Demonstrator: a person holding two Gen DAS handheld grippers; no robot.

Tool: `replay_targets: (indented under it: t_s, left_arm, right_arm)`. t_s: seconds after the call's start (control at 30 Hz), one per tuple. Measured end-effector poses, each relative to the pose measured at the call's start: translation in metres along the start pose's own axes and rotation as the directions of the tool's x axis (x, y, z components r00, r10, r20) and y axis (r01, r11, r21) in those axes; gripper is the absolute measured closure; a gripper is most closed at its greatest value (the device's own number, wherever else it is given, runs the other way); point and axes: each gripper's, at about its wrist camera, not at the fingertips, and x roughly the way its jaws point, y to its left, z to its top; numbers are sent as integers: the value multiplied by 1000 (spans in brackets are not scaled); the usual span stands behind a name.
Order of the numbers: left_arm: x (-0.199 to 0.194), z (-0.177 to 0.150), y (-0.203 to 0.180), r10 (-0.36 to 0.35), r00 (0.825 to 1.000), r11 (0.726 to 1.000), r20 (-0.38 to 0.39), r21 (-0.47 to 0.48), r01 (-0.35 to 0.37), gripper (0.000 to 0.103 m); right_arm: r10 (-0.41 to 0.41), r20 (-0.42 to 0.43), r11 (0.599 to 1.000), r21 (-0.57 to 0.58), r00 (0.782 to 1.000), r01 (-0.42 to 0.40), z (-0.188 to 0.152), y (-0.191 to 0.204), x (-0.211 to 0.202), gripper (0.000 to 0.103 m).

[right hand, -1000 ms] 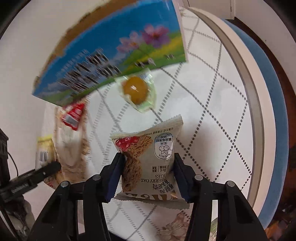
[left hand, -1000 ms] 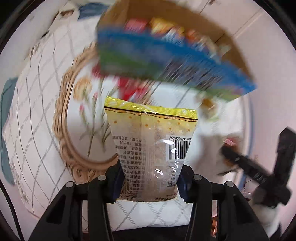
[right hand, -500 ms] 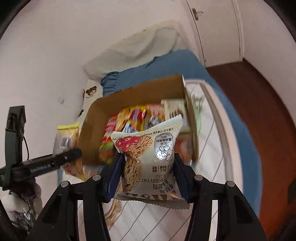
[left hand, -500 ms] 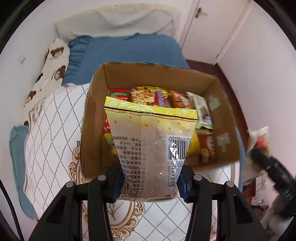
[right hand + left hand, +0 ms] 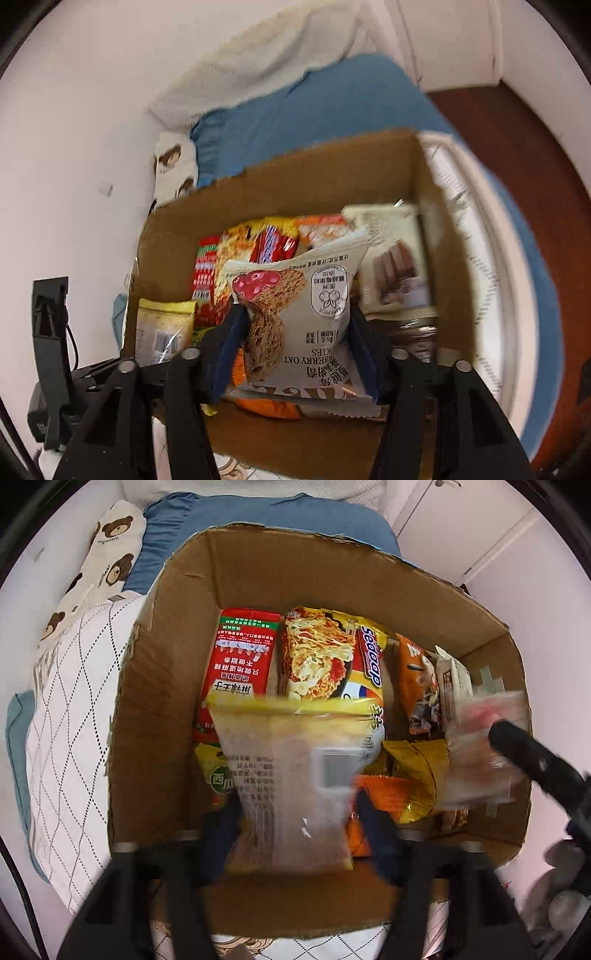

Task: Organize snacks
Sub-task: 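Carry both packs into the box and open both tools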

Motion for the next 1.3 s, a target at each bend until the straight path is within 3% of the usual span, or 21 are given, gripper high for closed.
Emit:
replay_targets:
  t_s: [0.03,0.2,0.3,0.47,0.67,0.97,1.03,1.3]
  left_arm:
    - [-1,1,0,9,1000,1000,13,1,-9,4]
    - [-8,2,-3,41,998,999,44,28,-42,4]
    - [-15,0,-4,51,996,998,70,27,-53,4]
    - [-31,-7,-7,78,987,996,137,29,-83,4]
    - [-55,-26,-13,91,970,994,224,38,-102,4]
    - [-98,-70,-17,86,928,992,362,53,-113,4]
    - [-106,-80,-18,81,920,992,383,58,-112,4]
    - [-139,-116,-20,51,888,993,457,68,-92,4]
  right_arm:
    - [-5,-11,1000,-4,1000,5,0,0,6,5]
    - [-75,1,997,-37,997,75,-10,-4,5,3]
    - [-159,25,985,-70,987,161,-18,-3,-2,3]
    - [-283,86,949,-122,955,292,-35,2,-20,3]
    - [-352,161,914,-155,922,376,-56,7,-45,3]
    - [-330,252,911,-166,910,376,-92,21,-93,3]
    - [-332,280,906,-170,901,387,-101,25,-105,3]
    - [-283,338,920,-169,898,354,-129,37,-147,3]
